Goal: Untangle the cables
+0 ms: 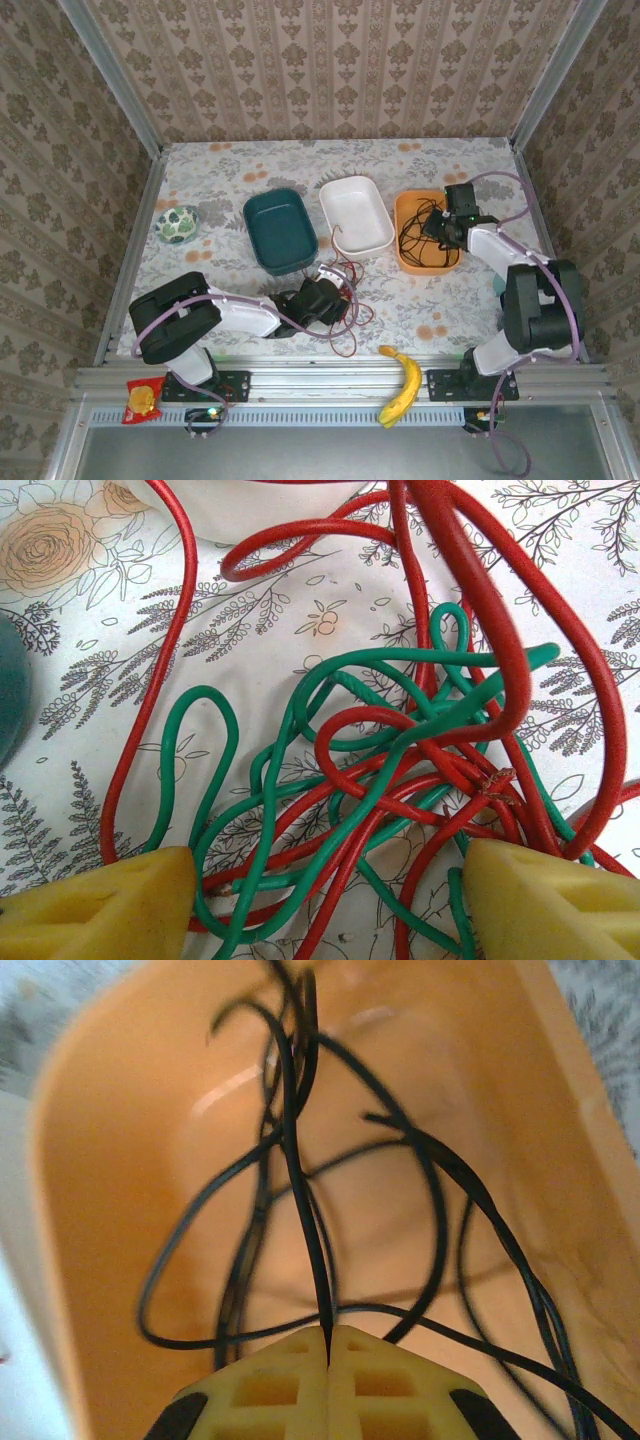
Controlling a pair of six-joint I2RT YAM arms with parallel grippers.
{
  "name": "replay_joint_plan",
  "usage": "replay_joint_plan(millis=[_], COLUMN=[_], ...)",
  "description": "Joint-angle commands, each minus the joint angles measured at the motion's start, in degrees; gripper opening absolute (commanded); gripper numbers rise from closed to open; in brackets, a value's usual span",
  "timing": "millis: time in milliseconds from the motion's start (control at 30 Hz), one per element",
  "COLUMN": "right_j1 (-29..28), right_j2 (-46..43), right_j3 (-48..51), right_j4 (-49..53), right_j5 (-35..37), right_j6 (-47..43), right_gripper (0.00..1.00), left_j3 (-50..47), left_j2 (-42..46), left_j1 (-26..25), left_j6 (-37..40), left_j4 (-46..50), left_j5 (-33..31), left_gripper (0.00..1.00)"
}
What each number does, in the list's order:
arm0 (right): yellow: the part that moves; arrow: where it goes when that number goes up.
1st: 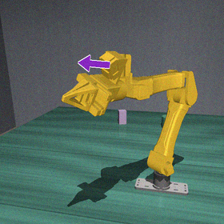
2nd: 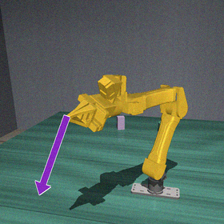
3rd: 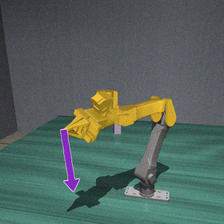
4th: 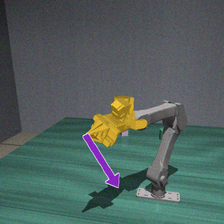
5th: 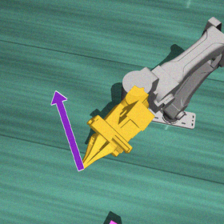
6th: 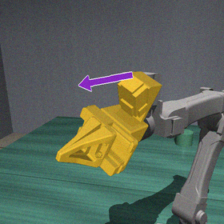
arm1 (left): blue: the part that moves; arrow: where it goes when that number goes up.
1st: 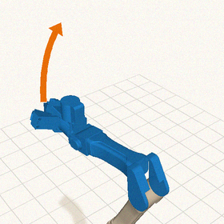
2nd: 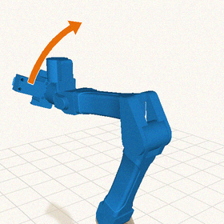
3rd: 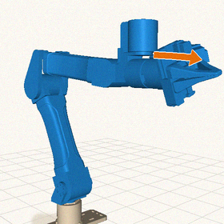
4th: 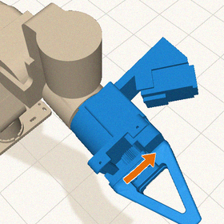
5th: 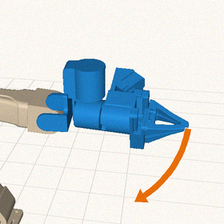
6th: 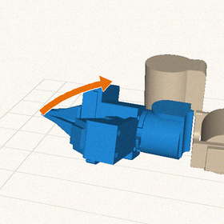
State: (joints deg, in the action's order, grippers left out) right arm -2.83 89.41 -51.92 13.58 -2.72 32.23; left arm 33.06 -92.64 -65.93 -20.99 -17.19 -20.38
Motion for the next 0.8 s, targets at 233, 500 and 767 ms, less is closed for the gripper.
replay_joint_plan(millis=[233, 500, 767], right_j1=[0.0, -1.7, -12.2], right_j2=[4.7, -8.6, -18.0], right_j3=[-0.6, 1.0, 1.7], right_j4=[3.3, 0.7, 1.9], right_j5=[-0.6, 3.2, 5.3], right_j6=[2.0, -0.1, -7.4], right_gripper=[0.1, 0.44, 0.48], left_j3=[-1.4, -1.4, -4.0], left_j2=[-3.0, 0.8, 7.9], left_j1=[-0.5, -0.1, 3.5], left_j6=[0.4, 3.3, 4.4], left_j4=[8.4, 6.7, 3.3], left_j5=[1.7, 1.0, 5.4], left_gripper=[0.73, 0.73, 0.73])
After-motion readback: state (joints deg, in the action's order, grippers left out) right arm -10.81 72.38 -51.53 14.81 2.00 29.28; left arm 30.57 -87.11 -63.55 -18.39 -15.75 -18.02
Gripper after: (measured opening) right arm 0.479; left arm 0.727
